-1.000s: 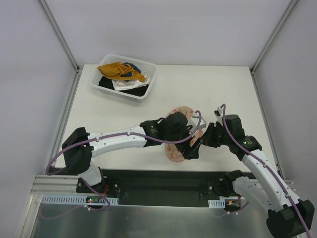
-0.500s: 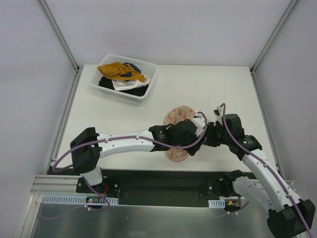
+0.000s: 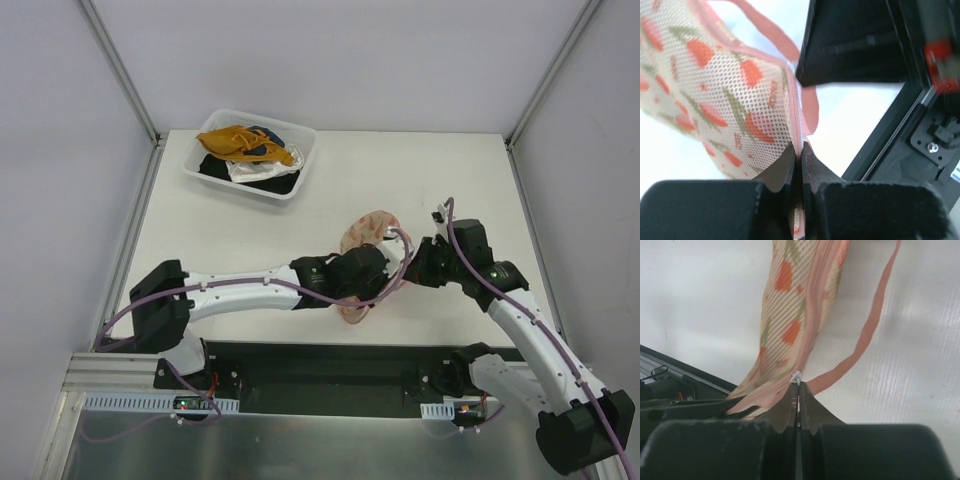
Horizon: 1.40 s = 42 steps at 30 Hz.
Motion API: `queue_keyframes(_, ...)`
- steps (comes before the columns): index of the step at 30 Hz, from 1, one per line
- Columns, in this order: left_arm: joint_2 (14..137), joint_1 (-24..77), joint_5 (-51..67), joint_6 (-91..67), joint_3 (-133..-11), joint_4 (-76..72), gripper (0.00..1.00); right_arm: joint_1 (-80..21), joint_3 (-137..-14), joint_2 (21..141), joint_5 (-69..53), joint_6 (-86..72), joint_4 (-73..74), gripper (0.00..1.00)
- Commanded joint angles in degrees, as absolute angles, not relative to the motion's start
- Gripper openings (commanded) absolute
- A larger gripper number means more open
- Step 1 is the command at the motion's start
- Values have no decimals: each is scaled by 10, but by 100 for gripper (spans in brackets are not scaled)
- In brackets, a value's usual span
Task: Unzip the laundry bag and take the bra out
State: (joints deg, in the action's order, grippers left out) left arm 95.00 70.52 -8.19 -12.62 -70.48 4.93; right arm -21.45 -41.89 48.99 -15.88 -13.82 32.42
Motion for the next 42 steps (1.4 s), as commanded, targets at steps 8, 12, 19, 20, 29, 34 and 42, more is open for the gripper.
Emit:
queue_keyframes(8, 744, 683, -69, -63, -543, 26, 0, -106, -501, 644, -148, -89, 221, 1)
queue_keyframes(12, 709, 673, -91, -51, -517, 25, 0, -88, -538, 701, -141, -77, 209, 1)
queue_keyframes(19, 664, 628, -81, -54, -474, 25, 0, -29, -527, 677, -163, -76, 211, 1)
queue_keyframes(20, 662, 613, -81, -53, -470, 25, 0, -26, -526, 668, -163, -76, 214, 1)
queue_keyframes(29, 713, 580, -46, -46, -542, 44, 99, -67, -483, 586, -196, -98, 241, 1)
queue_keyframes(34, 766, 578, 30, -37, -608, 54, 99, -109, -467, 548, -173, -114, 274, 1)
queue_keyframes(42, 855, 603, 47, -61, -730, 52, 99, -112, -482, 528, -163, -113, 299, 1)
